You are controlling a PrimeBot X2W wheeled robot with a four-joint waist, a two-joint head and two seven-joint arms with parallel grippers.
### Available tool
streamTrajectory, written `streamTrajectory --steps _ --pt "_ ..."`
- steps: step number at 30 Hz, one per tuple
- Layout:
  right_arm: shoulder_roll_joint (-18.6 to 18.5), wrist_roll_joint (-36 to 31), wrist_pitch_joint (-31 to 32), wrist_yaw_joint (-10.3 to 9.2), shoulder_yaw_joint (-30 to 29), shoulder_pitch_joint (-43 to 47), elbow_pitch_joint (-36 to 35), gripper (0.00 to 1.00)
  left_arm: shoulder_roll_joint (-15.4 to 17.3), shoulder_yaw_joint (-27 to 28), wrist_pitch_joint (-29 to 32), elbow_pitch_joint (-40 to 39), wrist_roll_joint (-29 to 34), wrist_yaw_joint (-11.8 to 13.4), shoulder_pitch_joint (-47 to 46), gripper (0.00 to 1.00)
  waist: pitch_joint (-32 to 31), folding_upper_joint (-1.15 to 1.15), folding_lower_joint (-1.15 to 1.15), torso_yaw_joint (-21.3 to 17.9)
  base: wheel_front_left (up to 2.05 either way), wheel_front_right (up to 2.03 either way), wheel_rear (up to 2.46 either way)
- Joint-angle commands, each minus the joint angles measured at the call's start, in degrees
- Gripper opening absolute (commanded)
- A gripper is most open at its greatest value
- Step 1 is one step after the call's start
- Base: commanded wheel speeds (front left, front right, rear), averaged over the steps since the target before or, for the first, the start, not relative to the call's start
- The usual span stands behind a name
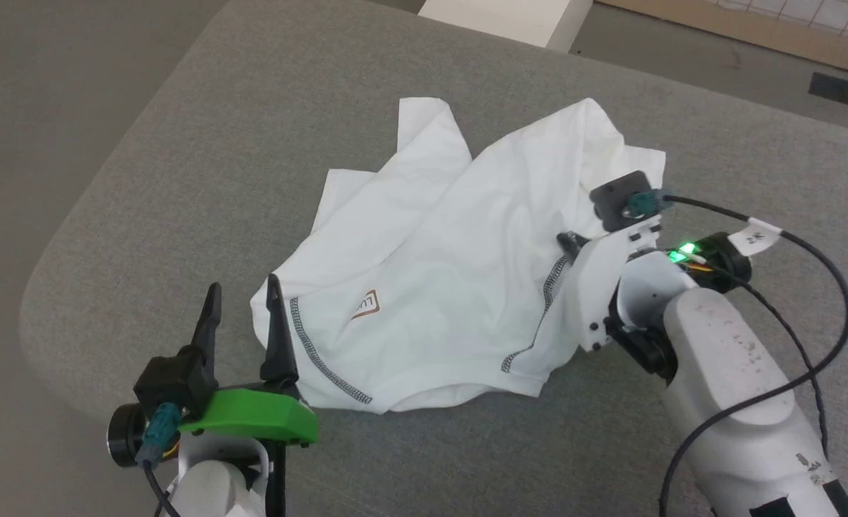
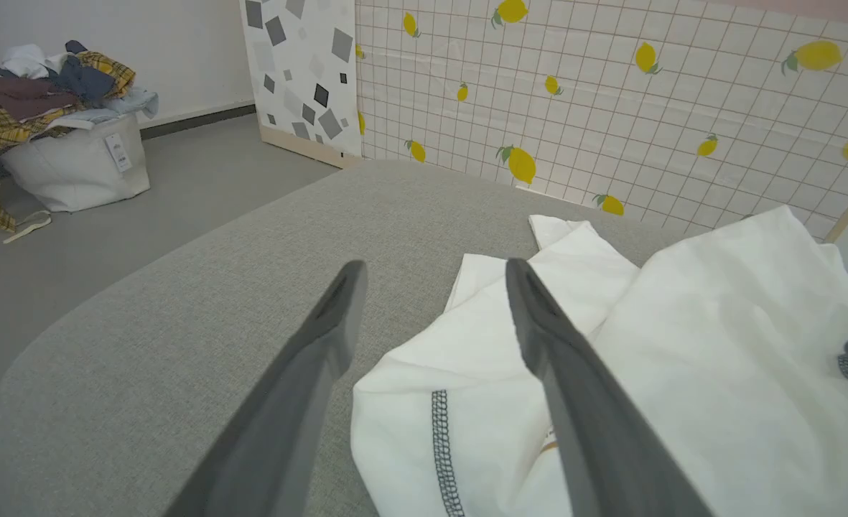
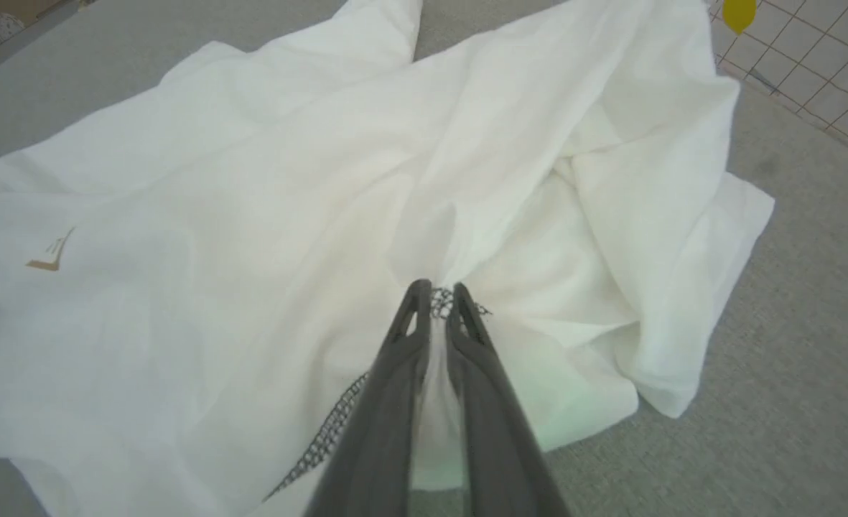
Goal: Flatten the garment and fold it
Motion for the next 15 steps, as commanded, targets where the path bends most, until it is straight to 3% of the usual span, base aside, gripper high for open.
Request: streamTrajectory --steps 1,8,15 --pt "-0.15 0.18 -1.3 -0.08 -1.06 -0.07 -0.13 0.0 -0.16 0.37 -0.2 0.12 0.29 0.3 0.16 1.0 -1.23 0.67 0.0 -1.12 0.0 0.0 0.0" --pt "-0.15 -1.16 -7.69 -0.08 -8.95 5.37 -8.59 0.0 -0.15 3.66 -0.2 0.05 2.64 -0.59 2.24 1.0 -5.35 0.67 0.0 -5.68 0.0 0.0 0.0" --pt "-0.15 -5.9 -5.1 -0.08 -19.51 18.37 -27.77 0.0 -0.13 5.36 -0.2 -0.02 4.33 -2.11 3.67 1.0 -8.13 0.67 0.0 -10.97 0.0 0.0 0.0"
